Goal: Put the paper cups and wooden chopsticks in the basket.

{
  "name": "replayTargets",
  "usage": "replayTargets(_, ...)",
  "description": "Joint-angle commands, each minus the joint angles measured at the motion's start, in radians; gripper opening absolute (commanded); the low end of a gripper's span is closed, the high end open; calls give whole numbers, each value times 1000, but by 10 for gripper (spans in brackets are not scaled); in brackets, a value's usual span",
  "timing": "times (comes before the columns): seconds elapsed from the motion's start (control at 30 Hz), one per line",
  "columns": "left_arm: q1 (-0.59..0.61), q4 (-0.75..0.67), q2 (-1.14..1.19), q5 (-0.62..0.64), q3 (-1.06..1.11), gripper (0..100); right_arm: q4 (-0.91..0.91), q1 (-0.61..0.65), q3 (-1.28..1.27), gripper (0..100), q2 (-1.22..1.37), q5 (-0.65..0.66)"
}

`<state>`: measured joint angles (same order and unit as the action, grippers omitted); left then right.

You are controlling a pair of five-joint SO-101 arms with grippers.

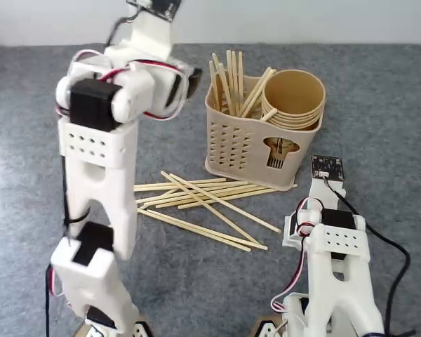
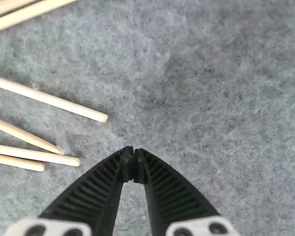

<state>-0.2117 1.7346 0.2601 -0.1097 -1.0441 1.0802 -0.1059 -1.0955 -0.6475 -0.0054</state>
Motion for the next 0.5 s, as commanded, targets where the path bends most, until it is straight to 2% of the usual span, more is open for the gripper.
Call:
replayTargets(0.0,6,21,-158,-51,197,209,-15,-4,6,12,-25,11)
replayTargets(0.23,-49,-23,-433,-133,671,209,-15,-4,6,11,-25,11)
replayTargets(0.37,-60,-169,-563,-146,983,209,-15,-10,6,11,-25,11)
replayTargets(0.47,-83,-307,-647,-213,1228,209,-15,-12,6,11,-25,11)
